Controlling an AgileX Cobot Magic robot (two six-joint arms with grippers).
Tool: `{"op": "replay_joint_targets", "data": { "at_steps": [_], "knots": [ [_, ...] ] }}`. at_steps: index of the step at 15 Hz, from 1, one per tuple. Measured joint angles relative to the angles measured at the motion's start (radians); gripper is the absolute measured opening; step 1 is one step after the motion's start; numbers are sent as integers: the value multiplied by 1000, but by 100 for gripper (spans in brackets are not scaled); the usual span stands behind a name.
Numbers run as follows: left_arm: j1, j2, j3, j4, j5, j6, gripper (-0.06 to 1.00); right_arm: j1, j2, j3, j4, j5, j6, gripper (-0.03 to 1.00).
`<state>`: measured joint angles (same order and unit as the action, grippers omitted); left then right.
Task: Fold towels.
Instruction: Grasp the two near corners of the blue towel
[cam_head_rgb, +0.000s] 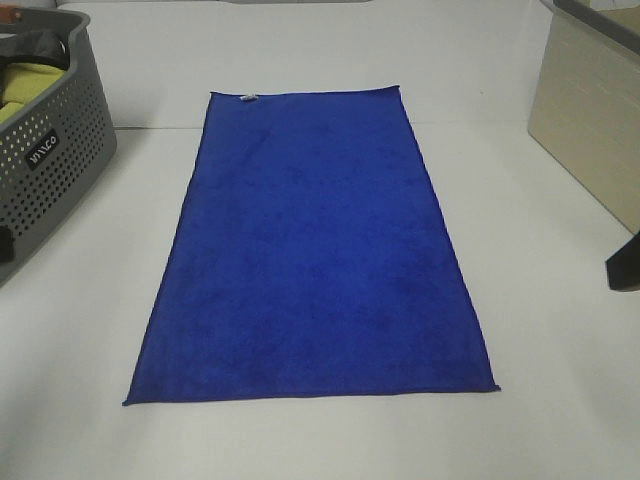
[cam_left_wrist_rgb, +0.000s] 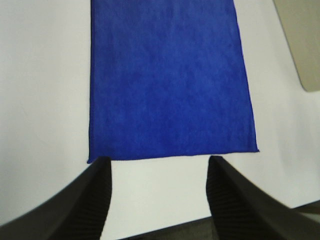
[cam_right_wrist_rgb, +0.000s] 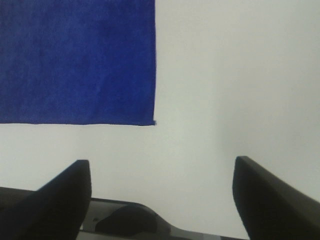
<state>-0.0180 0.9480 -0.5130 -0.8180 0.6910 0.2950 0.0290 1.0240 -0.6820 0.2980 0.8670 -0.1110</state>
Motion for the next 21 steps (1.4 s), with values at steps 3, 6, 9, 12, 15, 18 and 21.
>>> {"op": "replay_joint_targets", "data": {
  "at_steps": [3,6,9,12,15,18,21],
  "knots": [
    [0,296,0,-133,-18,213,55,0,205,-5,146,-52,-121,74],
    [0,497,0,-256,-62,380,55,0,348,-5,237,-130,-180,74],
    [0,693,-2,-459,-119,650,55,0,519,-5,309,-269,-290,74],
    [0,807,-3,-617,-127,809,55,0,629,-6,394,-306,-388,72],
    [0,880,-3,-732,-127,939,55,0,716,-6,515,-306,-509,72],
    [0,931,-23,-773,-90,976,55,3,790,-9,598,-305,-575,71],
    [0,981,-67,-782,-33,979,55,76,825,-22,668,-307,-599,70]
  ]
}}
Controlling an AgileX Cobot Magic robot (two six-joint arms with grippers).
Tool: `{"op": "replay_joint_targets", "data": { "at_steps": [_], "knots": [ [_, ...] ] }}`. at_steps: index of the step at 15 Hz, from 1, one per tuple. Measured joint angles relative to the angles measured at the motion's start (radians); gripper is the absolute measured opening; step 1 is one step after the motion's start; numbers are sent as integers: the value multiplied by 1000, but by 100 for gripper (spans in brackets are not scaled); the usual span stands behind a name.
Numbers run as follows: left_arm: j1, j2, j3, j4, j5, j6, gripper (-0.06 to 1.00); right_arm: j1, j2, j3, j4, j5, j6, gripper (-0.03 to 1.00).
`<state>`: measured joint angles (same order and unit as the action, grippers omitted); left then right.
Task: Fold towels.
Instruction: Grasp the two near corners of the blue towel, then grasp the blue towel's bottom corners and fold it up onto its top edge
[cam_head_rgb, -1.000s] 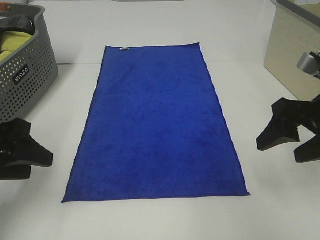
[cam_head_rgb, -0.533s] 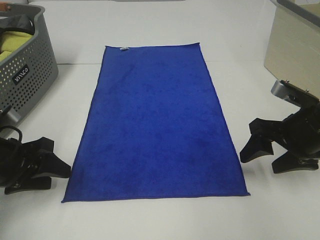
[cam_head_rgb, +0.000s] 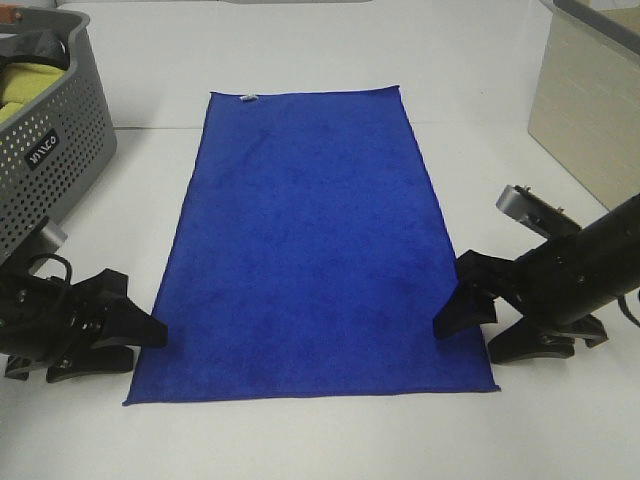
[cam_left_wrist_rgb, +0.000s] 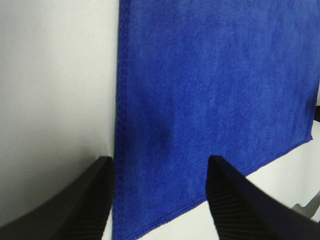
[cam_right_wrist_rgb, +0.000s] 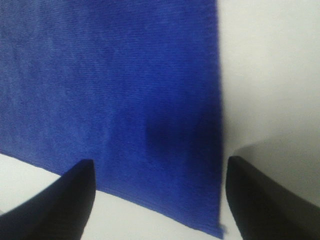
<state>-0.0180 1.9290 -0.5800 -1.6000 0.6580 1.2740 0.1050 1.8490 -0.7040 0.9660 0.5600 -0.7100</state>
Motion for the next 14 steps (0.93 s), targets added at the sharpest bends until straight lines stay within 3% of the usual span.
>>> {"op": "replay_joint_targets", "data": {
  "at_steps": [2,5,7,9,11,14],
  "knots": [
    [-15,30,-17,-10,23,0,54,48,13,-1,65,-14,1,70],
    [-100,53,-61,-19,21,0,54,61,20,-1,103,-25,1,66],
    [-123,56,-73,-33,-3,-2,50,62,24,-1,106,-43,2,55],
    [-124,60,-73,-37,-35,-3,28,62,33,-1,104,-73,5,33],
    [-124,67,-73,-36,-54,-3,3,62,40,1,92,-92,10,4],
    [-124,48,-55,-20,-59,-3,1,62,29,12,86,-88,36,0]
  ]
}}
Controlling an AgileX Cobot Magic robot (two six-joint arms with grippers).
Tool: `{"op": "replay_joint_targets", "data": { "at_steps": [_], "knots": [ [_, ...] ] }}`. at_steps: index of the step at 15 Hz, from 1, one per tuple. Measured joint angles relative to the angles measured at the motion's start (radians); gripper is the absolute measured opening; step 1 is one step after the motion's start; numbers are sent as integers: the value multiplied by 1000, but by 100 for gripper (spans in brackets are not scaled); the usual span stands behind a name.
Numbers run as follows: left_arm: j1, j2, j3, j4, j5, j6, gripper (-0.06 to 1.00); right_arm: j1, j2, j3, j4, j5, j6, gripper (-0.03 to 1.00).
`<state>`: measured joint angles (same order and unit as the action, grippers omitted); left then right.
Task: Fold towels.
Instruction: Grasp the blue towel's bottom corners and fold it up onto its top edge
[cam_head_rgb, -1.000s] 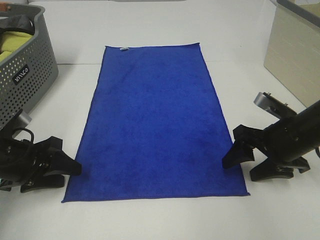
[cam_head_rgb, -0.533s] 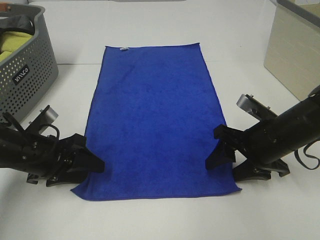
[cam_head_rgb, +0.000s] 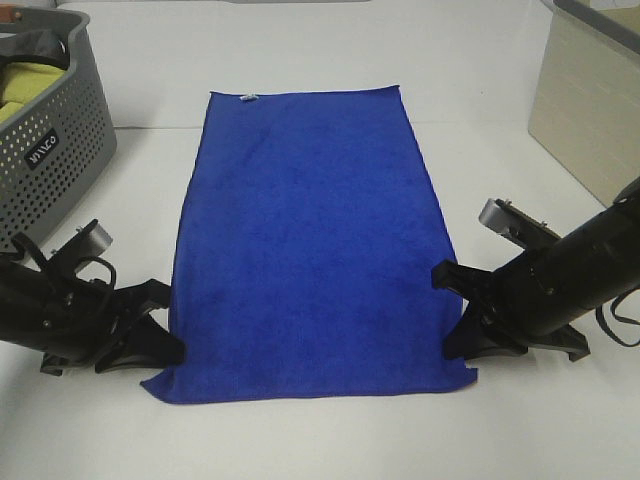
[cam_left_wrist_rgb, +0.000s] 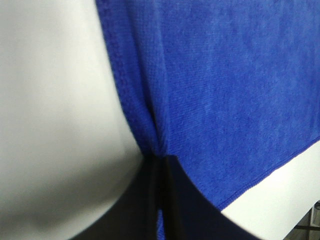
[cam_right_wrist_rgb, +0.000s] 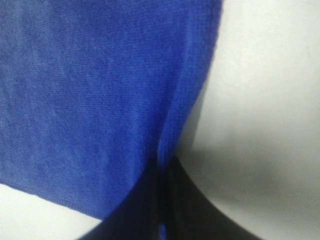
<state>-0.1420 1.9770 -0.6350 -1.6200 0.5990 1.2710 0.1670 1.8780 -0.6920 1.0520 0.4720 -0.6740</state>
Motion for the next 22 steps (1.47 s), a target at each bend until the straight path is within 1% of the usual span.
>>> {"op": "replay_joint_targets", "data": {
  "at_steps": [2,4,8,10,12,13,15,17,18,20,21,22],
  "knots": [
    [0,-63,60,23,-20,0,0,0,-47,59,-16,-2,3,0],
    [0,-141,146,32,-28,0,0,0,-123,152,-16,7,3,0],
    [0,-306,353,36,-10,0,0,0,-287,336,-13,20,11,0],
    [0,-361,409,38,-8,0,0,0,-357,369,-14,40,27,0],
    [0,-407,400,39,-7,-2,0,0,-401,345,-28,45,28,0],
    [0,-420,368,39,-8,-24,0,0,-406,303,-58,46,33,0],
    [0,-425,220,78,-37,-138,0,0,-380,150,-169,49,120,0],
    [0,-421,79,188,-86,-267,0,0,-306,-18,-276,81,212,0],
    [0,-405,3,251,-102,-334,0,0,-261,-105,-314,104,242,0],
    [0,-324,-175,388,-105,-467,0,0,-146,-297,-364,153,281,0],
    [0,-262,-252,439,-105,-511,0,0,-89,-401,-374,174,295,0],
    [0,-205,-330,473,-105,-543,0,0,-30,-496,-387,196,299,0]
  ]
}}
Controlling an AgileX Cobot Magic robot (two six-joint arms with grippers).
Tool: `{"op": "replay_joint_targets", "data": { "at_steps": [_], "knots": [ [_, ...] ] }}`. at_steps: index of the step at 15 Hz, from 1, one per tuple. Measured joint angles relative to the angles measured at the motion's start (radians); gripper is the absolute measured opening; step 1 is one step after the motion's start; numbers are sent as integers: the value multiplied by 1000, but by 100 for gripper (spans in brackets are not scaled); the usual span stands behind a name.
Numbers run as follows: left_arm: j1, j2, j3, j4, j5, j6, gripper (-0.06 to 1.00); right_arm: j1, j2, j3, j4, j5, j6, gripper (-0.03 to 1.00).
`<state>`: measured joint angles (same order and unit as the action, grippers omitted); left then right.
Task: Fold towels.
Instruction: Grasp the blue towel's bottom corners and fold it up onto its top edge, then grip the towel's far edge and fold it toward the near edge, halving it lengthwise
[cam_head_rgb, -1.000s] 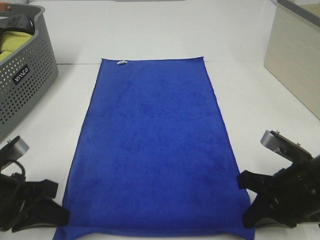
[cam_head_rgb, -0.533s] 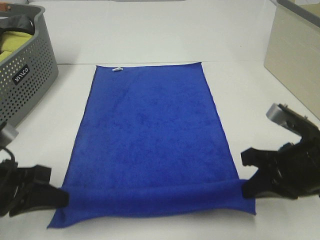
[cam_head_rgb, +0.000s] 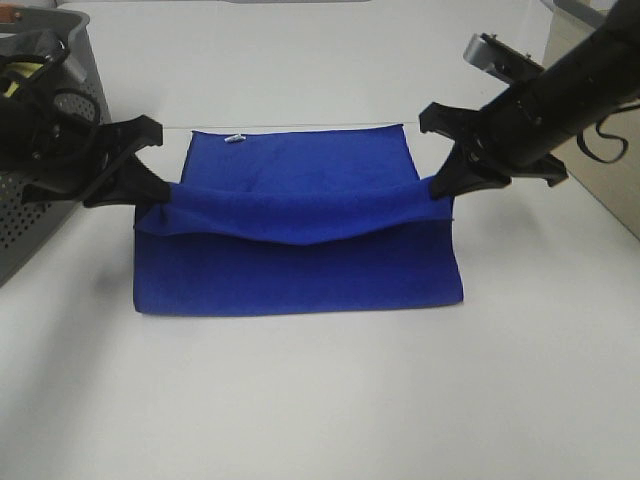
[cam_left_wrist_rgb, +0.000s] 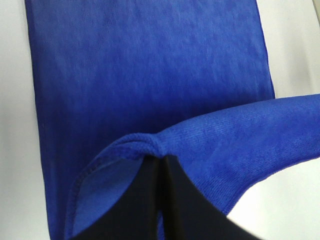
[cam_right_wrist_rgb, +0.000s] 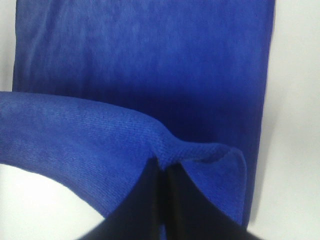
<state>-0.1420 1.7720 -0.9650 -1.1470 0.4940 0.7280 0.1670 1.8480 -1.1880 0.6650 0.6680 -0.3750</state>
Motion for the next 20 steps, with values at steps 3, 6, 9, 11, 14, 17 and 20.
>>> {"op": "replay_joint_targets", "data": {
  "at_steps": [3,6,9,11,14,17,20],
  "knots": [
    [19,188,-282,32,6,-65,0,-6,233,-357,-46,75,51,0],
    [33,286,-441,33,6,-84,0,-27,364,-557,-85,118,93,0],
    [36,433,-657,33,6,-86,0,-53,538,-833,-141,151,130,0],
    [36,532,-796,33,-2,-86,0,-58,653,-1005,-147,160,141,0],
    [36,658,-940,37,-25,-86,0,-58,785,-1194,-160,148,146,0],
    [35,728,-978,40,-58,-86,12,-58,837,-1219,-163,99,146,1],
    [35,730,-986,40,-74,-82,54,-58,841,-1221,-163,83,148,33]
  ]
}}
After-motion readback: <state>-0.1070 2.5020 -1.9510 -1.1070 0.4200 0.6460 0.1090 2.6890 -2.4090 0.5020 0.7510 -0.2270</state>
